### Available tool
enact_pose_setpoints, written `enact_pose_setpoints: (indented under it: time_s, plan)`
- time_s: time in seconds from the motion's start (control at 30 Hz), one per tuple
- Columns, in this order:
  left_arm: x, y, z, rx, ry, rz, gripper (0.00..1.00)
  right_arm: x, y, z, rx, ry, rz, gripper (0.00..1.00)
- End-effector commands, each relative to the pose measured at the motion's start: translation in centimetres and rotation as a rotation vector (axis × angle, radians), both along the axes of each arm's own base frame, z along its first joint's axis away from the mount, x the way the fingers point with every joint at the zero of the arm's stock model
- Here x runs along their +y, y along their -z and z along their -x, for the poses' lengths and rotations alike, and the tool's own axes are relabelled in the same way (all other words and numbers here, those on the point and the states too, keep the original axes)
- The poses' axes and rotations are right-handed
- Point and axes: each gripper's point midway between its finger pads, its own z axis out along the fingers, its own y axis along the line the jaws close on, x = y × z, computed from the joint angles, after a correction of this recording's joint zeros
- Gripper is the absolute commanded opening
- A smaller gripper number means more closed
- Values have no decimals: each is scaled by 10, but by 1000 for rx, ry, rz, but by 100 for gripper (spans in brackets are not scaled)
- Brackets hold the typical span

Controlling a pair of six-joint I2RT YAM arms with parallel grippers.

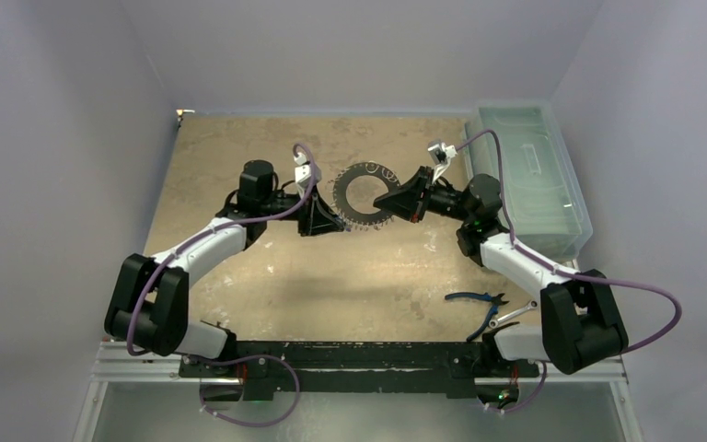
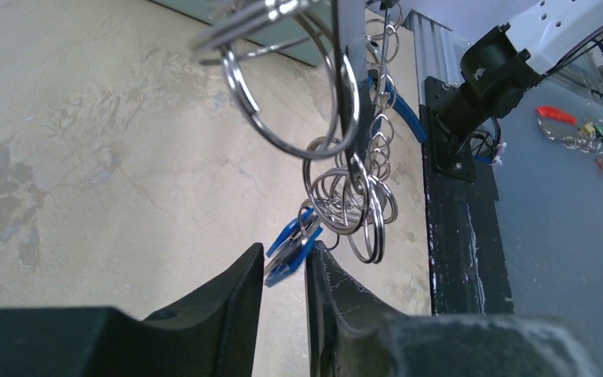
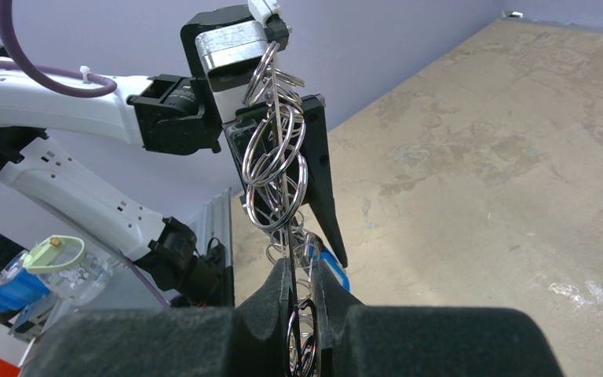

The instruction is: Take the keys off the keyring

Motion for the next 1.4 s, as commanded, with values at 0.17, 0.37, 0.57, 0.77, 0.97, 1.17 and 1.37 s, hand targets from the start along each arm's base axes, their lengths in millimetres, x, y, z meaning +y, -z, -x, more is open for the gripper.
enact_pose_setpoints:
  time_s: [0.17,0.37,0.57,0.77,0.97,1.17,1.37]
  plan:
    - [-7,-28,-5,-87,54,50,20,0,-12,3,-58,-19,-26,0]
    - [-8,-26,-4,-85,60,46,21,1,-10,2,-52,-20,-24,0]
    - [-6,-24,0,-91,80,24,0,0,-10,2,-51,-17,-23,0]
    - [9,-17,11,-98,107,-100,0,-11,-5,-14,-51,67,0,0]
    - [20,-16,10,-115,69,-184,0,-17,9,-25,-40,114,41,0]
    - [19,-27,10,-124,74,-179,0,-16,17,-28,-30,114,59,0]
    - [18,-39,9,-110,75,-176,0,-15,32,-28,-3,104,80,0]
